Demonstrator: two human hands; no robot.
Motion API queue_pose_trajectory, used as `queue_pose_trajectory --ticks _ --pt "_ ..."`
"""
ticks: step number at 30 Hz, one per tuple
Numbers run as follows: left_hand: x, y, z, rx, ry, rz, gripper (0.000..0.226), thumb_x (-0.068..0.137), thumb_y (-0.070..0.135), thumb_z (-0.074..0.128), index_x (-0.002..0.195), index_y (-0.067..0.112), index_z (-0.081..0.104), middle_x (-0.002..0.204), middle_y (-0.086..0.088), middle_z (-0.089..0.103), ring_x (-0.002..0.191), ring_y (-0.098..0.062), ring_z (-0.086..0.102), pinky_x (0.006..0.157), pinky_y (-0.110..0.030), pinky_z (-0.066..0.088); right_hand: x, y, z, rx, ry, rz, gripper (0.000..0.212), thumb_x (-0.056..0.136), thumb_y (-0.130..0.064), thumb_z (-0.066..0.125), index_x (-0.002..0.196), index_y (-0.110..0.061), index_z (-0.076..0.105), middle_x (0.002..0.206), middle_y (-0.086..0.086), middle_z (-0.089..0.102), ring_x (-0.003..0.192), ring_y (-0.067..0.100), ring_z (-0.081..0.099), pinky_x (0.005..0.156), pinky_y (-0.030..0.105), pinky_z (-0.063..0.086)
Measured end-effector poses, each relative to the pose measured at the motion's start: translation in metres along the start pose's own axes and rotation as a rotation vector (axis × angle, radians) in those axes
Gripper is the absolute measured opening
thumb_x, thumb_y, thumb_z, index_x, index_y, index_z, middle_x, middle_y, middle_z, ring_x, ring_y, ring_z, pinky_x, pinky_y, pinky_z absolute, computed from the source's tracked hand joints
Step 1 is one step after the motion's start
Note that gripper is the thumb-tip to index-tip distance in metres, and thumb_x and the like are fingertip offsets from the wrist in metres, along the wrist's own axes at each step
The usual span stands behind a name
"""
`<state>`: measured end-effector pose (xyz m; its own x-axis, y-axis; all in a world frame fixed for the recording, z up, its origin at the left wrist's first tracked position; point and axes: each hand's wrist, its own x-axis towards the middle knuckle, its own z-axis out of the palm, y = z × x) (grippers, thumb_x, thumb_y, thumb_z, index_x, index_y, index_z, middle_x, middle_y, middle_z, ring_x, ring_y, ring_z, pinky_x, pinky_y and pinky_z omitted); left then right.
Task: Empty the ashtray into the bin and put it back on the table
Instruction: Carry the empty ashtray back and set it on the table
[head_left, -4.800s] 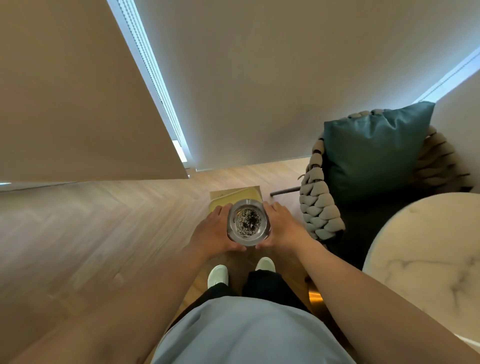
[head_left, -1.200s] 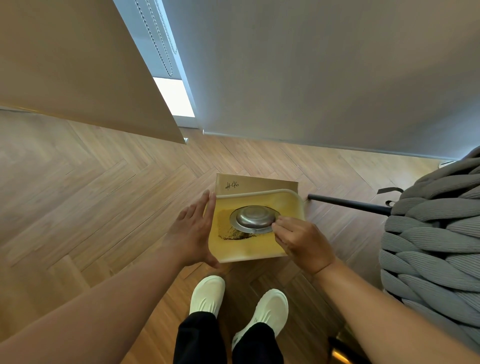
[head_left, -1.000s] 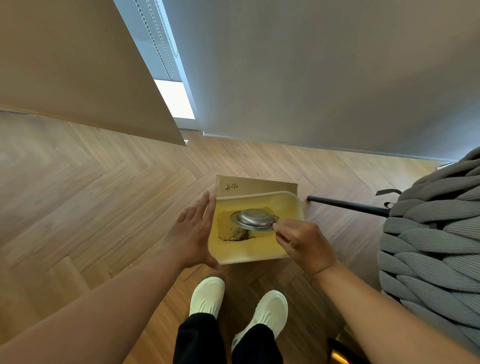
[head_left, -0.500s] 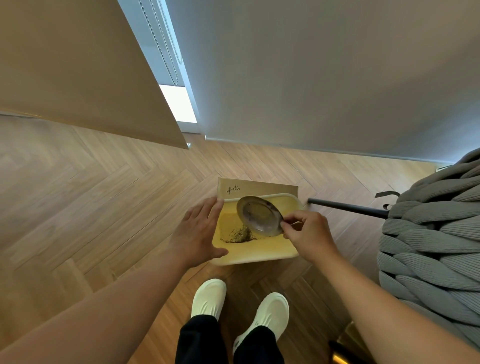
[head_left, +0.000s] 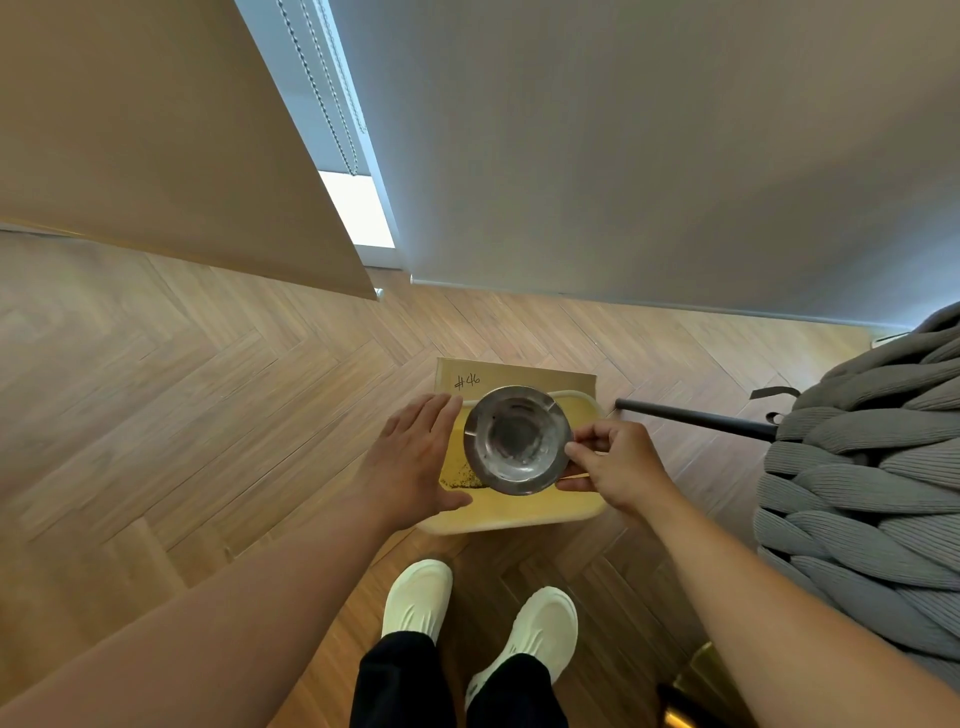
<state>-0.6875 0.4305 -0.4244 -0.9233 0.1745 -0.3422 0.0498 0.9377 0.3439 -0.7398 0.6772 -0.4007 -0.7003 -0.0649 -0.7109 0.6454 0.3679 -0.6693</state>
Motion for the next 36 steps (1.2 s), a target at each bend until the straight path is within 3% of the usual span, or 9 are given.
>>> queue_pose_trajectory --ticks 9,18,24,27,30,33,36 --pt "0.005 -0.001 0.002 -0.062 0.006 0.032 0.122 0.058 0.065 0.081 0.151 0.02 0.016 0.156 -0.002 0.029 0.145 -0.022 0.021 0.117 -0.037 0.017 0.004 -0.006 0.003 0.015 -0.071 0.021 0.011 0.095 0.002 0.058 0.099 -0.005 0.066 0.093 0.018 0.071 0.071 0.023 0.075 0.062 0.035 0.063" --pt "0.007 0.0 -0.002 -0.106 0.027 0.062 0.11 0.061 0.067 0.077 0.147 0.021 0.029 0.151 0.002 0.037 0.144 -0.02 0.025 0.118 -0.041 0.026 0.005 -0.011 0.005 -0.021 -0.062 0.022 0.017 0.093 0.002 0.061 0.109 0.003 0.066 0.091 0.018 0.072 0.069 0.024 0.075 0.061 0.035 0.063" --pt "0.005 0.002 -0.004 -0.129 0.042 0.072 0.107 0.06 0.068 0.077 0.145 0.022 0.033 0.148 0.002 0.042 0.141 -0.019 0.029 0.116 -0.039 0.028 0.003 -0.017 0.003 -0.308 -0.121 -0.146 0.051 0.091 -0.002 0.065 0.138 -0.02 0.054 0.091 0.013 0.066 0.07 0.022 0.074 0.069 0.031 0.063" --pt "0.004 0.002 -0.006 -0.131 0.036 0.062 0.107 0.06 0.068 0.078 0.145 0.022 0.033 0.148 0.003 0.041 0.141 -0.019 0.029 0.117 -0.04 0.028 0.002 -0.02 0.003 -0.5 -0.192 -0.265 0.073 0.086 -0.002 0.069 0.147 -0.03 0.042 0.09 -0.006 0.058 0.076 0.015 0.065 0.072 0.027 0.059" --pt "0.003 0.002 -0.009 -0.134 0.037 0.06 0.106 0.06 0.067 0.078 0.145 0.022 0.034 0.148 0.003 0.041 0.141 -0.018 0.029 0.116 -0.041 0.029 0.001 -0.022 0.003 -0.65 -0.23 -0.32 0.088 0.082 0.002 0.07 0.152 -0.032 0.029 0.089 -0.02 0.051 0.072 0.005 0.056 0.066 0.013 0.048" --pt "0.001 0.002 -0.01 -0.138 0.044 0.062 0.105 0.06 0.068 0.077 0.145 0.023 0.034 0.148 0.003 0.042 0.141 -0.017 0.029 0.116 -0.039 0.029 0.0 -0.023 0.007 -0.735 -0.242 -0.39 0.097 0.076 -0.002 0.078 0.153 -0.028 0.025 0.113 -0.004 0.062 0.095 0.011 0.06 0.082 0.027 0.055" --pt "0.001 0.003 -0.009 -0.141 0.053 0.049 0.105 0.06 0.068 0.077 0.145 0.023 0.034 0.148 0.004 0.042 0.141 -0.018 0.029 0.116 -0.039 0.029 0.0 -0.022 0.013 -0.807 -0.208 -0.45 0.101 0.069 -0.016 0.087 0.149 -0.026 0.027 0.125 0.001 0.061 0.109 0.018 0.06 0.09 0.039 0.056"
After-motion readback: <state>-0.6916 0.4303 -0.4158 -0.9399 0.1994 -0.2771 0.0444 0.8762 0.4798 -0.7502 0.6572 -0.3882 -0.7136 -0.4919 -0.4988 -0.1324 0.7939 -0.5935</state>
